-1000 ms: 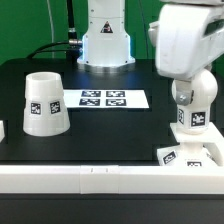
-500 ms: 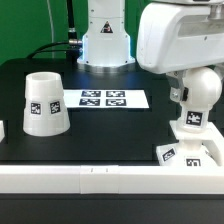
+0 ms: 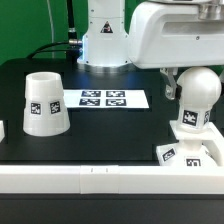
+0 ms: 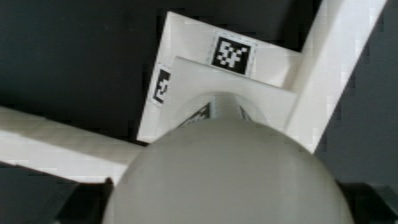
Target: Assemble lamp
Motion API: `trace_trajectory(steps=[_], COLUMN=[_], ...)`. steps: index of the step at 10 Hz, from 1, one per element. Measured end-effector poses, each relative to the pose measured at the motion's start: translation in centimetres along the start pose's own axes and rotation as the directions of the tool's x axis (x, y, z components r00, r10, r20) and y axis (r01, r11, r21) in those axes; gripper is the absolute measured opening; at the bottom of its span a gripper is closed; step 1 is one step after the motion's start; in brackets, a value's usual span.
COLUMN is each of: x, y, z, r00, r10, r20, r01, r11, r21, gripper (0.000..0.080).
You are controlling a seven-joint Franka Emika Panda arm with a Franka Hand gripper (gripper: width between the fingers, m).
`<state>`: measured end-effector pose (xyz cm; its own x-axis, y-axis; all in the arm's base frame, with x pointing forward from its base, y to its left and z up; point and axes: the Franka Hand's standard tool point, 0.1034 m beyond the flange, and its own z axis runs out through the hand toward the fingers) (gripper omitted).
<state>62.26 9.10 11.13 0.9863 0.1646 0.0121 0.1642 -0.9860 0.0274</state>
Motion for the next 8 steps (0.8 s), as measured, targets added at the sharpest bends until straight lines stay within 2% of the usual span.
trace_trajectory(steps=[2,4,6,7,8], x=[-0.20,-0.22,-0.21,-0.21,-0.21], y=[0.17,0.35,0.46,0.42,0.33], z=[0.04,0.01,-0.01,-0.02,-0.02], r00=[0.976,0.914,0.799,0.754,0.673], r10=[0.217,0.406,0.600,0.656,0.738], r20=[-0.015,-0.001,0.028,0.039,0.053], r01=[-0.217,-0.405,-0.601,-0.656,-0.739], r11=[0.976,0.913,0.795,0.750,0.668], r21=[0.027,0.054,0.081,0.084,0.084], gripper=[0.0577,0.0577,0.0577,0.0577,0.0577])
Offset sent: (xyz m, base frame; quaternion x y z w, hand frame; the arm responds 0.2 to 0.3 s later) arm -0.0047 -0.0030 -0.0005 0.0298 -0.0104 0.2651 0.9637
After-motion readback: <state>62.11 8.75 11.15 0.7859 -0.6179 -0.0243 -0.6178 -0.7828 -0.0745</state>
